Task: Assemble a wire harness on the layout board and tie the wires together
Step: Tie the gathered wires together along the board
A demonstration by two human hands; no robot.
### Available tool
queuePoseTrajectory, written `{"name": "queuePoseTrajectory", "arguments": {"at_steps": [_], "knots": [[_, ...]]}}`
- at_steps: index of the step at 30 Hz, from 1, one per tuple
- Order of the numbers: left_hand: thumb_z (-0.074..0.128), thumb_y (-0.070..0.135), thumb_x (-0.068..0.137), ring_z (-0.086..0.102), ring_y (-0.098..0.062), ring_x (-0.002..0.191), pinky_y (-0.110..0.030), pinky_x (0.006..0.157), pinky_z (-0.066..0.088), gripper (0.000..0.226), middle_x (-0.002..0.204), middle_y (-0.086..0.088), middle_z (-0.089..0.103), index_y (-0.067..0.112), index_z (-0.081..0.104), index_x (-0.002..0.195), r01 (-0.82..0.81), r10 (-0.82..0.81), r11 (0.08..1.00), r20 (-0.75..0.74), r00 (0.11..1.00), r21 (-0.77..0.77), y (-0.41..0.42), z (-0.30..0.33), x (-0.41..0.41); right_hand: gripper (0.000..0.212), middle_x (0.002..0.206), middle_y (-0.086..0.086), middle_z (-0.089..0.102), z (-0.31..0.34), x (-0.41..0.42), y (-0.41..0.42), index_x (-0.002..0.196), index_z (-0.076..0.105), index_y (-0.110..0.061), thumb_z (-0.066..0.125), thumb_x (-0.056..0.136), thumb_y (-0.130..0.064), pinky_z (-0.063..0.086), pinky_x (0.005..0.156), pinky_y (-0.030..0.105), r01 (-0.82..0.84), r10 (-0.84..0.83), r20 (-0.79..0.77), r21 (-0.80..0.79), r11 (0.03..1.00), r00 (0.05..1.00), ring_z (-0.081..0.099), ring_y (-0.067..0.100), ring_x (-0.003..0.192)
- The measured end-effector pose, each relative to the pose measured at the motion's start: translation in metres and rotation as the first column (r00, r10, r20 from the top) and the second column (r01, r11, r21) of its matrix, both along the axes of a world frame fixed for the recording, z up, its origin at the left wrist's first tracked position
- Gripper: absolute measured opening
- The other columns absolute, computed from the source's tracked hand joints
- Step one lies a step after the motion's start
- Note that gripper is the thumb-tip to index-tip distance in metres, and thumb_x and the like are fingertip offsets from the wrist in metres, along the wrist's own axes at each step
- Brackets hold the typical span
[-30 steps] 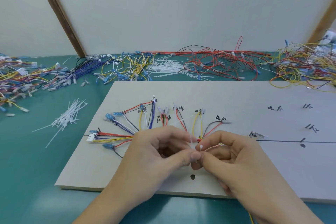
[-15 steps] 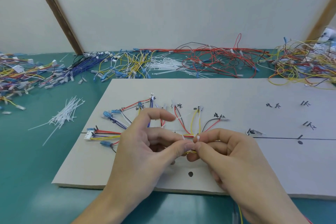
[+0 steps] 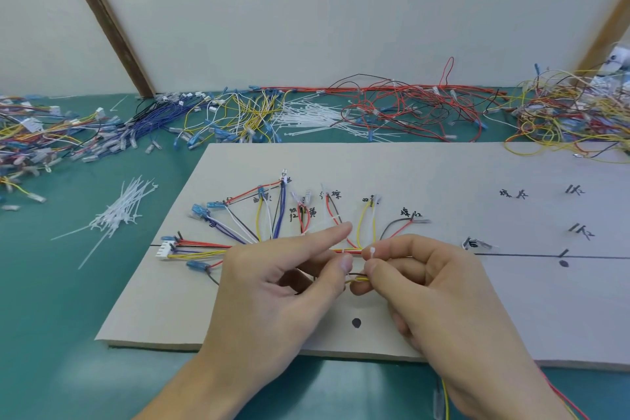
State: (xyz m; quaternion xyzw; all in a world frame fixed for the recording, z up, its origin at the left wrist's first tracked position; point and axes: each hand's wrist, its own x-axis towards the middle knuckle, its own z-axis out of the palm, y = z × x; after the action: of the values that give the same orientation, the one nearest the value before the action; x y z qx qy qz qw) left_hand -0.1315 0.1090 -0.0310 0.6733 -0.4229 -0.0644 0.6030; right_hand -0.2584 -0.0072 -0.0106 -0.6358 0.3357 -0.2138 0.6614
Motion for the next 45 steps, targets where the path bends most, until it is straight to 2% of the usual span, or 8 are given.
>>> {"name": "queuePoseTrajectory", "arguments": {"at_steps": [4,8,12,18,28,36,40,45], "knots": [[0.075,0.016,0.087,0.069,-0.017,0.064,-0.03,0.05,0.053,0.03,0.083,0.007,0.076,0.033,0.081,0.111,0.015,-0.017,0.999,0.084,0.996,0.034,-0.001,0.001,0.002,0.017,0.077,-0.001,0.079,-0.001,0.0,0.001,0.089,0.072,-0.041,0.068,0.086,-0.025,0.033,0.038,0.014,0.024,-0.024,0.012,-0.02,1.0,1.0,0.045,0.004,0.041],[0.076,0.018,0.088,0.07,-0.015,0.066,-0.029,0.051,0.052,0.022,0.084,0.011,0.076,0.031,0.083,0.105,0.018,-0.025,0.998,0.112,0.993,0.06,-0.001,0.001,0.004,0.008,0.072,-0.002,0.078,-0.006,0.0,0.005,0.087,0.074,-0.027,0.07,0.087,-0.021,0.039,0.044,0.011,0.082,-0.079,0.044,-0.087,0.993,0.996,0.053,0.001,0.041],[0.076,0.02,0.088,0.07,-0.01,0.069,-0.016,0.057,0.047,0.02,0.085,0.015,0.076,0.03,0.084,0.104,0.044,-0.057,0.995,0.135,0.989,0.094,-0.002,0.001,0.006,0.02,0.071,-0.003,0.078,-0.007,-0.001,0.008,0.086,0.075,-0.039,0.073,0.087,-0.02,0.04,0.047,0.008,0.088,-0.078,0.077,-0.138,0.987,0.994,0.061,0.001,0.045],[0.078,0.021,0.087,0.068,-0.005,0.068,-0.008,0.06,0.042,0.016,0.077,0.019,0.074,0.029,0.085,0.099,0.061,-0.08,0.991,0.152,0.985,0.122,-0.002,0.003,0.007,0.022,0.072,-0.005,0.078,-0.009,-0.002,0.01,0.088,0.077,-0.04,0.074,0.084,-0.019,0.044,0.049,0.009,0.073,-0.053,0.104,-0.192,0.979,0.993,0.069,0.003,0.056],[0.078,0.023,0.086,0.068,-0.012,0.064,-0.027,0.058,0.056,0.015,0.078,0.01,0.077,0.033,0.084,0.097,0.067,-0.071,0.991,0.027,0.997,0.113,-0.001,0.001,0.008,0.022,0.07,-0.001,0.077,-0.011,-0.003,0.009,0.085,0.077,-0.036,0.075,0.086,-0.014,0.041,0.047,0.01,0.103,-0.081,0.123,-0.184,0.977,0.989,0.063,0.005,0.047],[0.077,0.025,0.086,0.068,-0.012,0.064,-0.026,0.057,0.054,0.017,0.076,0.008,0.075,0.035,0.084,0.098,0.077,-0.079,0.99,0.02,0.997,0.117,0.0,0.001,0.007,0.021,0.069,-0.002,0.077,-0.015,-0.003,0.009,0.086,0.077,-0.035,0.074,0.085,-0.014,0.042,0.048,0.012,0.098,-0.075,0.108,-0.229,0.969,0.991,0.062,0.004,0.047],[0.078,0.024,0.086,0.069,-0.011,0.065,-0.019,0.058,0.05,0.016,0.076,0.011,0.075,0.034,0.084,0.097,0.082,-0.087,0.989,0.036,0.996,0.125,0.0,0.003,0.007,0.022,0.07,-0.003,0.077,-0.014,-0.003,0.009,0.085,0.077,-0.036,0.075,0.086,-0.014,0.043,0.048,0.012,0.076,-0.056,0.093,-0.233,0.969,0.994,0.062,0.003,0.048],[0.078,0.024,0.085,0.069,-0.015,0.064,-0.023,0.058,0.052,0.016,0.075,0.007,0.075,0.033,0.084,0.096,0.067,-0.069,0.992,0.011,0.998,0.111,0.0,0.002,0.006,0.017,0.07,-0.002,0.077,-0.014,-0.003,0.008,0.089,0.075,-0.038,0.074,0.083,-0.023,0.04,0.047,0.011,0.096,-0.075,0.118,-0.182,0.979,0.99,0.059,0.004,0.043]]}}
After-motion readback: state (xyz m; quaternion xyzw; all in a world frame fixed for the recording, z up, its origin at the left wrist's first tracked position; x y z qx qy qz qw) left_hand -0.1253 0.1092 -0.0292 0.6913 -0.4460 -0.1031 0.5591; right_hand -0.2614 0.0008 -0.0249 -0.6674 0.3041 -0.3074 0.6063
